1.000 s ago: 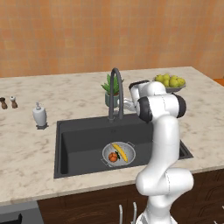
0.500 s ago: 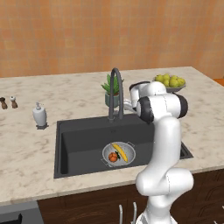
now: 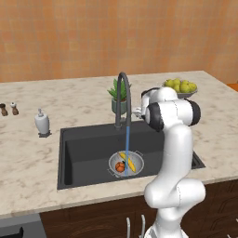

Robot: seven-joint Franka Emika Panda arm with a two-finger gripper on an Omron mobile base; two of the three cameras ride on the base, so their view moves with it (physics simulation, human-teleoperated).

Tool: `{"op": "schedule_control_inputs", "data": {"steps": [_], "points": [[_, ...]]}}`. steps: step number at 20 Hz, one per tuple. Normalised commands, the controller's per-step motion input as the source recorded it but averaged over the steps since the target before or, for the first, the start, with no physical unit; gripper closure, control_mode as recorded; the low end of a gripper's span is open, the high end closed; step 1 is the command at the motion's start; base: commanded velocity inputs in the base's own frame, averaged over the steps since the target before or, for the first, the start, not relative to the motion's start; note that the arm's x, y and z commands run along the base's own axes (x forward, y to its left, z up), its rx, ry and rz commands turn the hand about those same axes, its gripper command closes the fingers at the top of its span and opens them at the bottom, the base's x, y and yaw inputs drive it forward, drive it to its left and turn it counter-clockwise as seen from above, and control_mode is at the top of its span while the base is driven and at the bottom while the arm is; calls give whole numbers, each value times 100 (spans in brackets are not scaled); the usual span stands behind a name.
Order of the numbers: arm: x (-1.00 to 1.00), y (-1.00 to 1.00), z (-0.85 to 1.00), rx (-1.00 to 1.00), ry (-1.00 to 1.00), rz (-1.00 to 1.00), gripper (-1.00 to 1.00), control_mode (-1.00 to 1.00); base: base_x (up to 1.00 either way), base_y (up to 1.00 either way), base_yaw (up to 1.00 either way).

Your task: Put the colander in the sink, put the banana, orange in the colander, and turn on the sink faucet and pour water over the colander.

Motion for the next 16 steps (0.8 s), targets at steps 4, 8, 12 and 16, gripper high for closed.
{"op": "schedule_control_inputs", "data": {"steps": [4, 8, 12, 16], "points": [[-6, -95, -3, 0, 5, -17, 100, -100, 0, 0, 0], [-32, -74, 0, 0, 2, -12, 100, -100, 0, 0, 0], [-85, -25, 15, 0, -1, -2, 100, -100, 0, 0, 0], [-63, 0, 28, 0, -2, 0, 100, -100, 0, 0, 0]]}}
